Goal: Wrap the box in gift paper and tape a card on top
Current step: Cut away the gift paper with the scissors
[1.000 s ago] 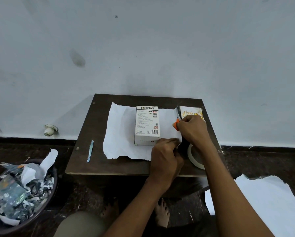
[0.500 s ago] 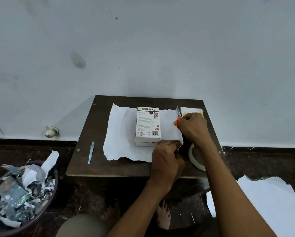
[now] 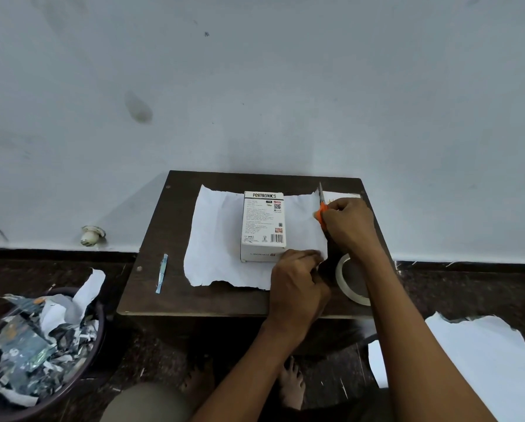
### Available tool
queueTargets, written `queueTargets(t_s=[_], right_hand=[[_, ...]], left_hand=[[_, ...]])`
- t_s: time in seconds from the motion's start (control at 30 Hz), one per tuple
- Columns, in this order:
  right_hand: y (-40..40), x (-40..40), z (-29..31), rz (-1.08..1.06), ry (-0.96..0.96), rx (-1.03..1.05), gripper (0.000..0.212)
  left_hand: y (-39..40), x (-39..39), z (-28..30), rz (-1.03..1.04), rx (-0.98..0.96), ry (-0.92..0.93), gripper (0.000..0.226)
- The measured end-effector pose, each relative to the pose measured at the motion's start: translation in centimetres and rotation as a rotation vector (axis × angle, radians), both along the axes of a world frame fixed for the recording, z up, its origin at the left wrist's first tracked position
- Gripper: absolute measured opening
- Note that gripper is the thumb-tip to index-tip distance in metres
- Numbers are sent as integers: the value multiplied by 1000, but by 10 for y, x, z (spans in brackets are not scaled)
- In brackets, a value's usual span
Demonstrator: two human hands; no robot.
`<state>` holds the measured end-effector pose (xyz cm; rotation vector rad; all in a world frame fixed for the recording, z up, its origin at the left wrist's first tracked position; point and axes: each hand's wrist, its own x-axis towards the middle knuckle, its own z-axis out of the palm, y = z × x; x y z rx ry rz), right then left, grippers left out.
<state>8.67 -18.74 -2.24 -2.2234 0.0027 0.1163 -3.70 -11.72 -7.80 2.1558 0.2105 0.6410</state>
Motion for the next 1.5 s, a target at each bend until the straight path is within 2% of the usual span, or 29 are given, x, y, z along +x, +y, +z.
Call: queueTargets(t_s=[0.17,0.37,0.43,0.57,0.73,0.83,0.97,1.03,1.1,1.17,1.27,1.4,1.5], right_hand=[[-5,-4,8,18,-24,34,17],[-7,-28,28,90,-64,42,7],[-8,-36,34,123,-77,67,7],[-4,-52,47,228,-84,143,5],[4,-65,65,372,-14,263,6],[10,-73,72,450,58,341,7],[6,-70,72,452,70,289,3],[0,-67,70,436,58,178,3],[0,-67,66,425,31,58,7],[7,-70,61,405,6,-29,16],[17,-75,60,469,50,-82,24],[10,-71,64,523,179,133,30],[7,-70,62,470,115,241,22]], left_hand=[[-2,1,3,35,-14,5,30],[-2,-5,15,-23,-96,49,46],[-1,-6,25,-27,-168,53,47],[9,-6,47,30,-367,36,30],[35,-8,69,38,-773,-24,40],[52,-8,72,17,-810,-46,45],[64,-8,71,47,-797,-16,31],[69,-9,72,-10,-910,27,25],[72,-10,75,-119,-1041,87,29],[72,-10,77,-154,-1009,154,30],[67,-7,75,-17,-870,155,12],[68,-3,72,198,-804,134,19],[65,-2,73,337,-845,89,20]])
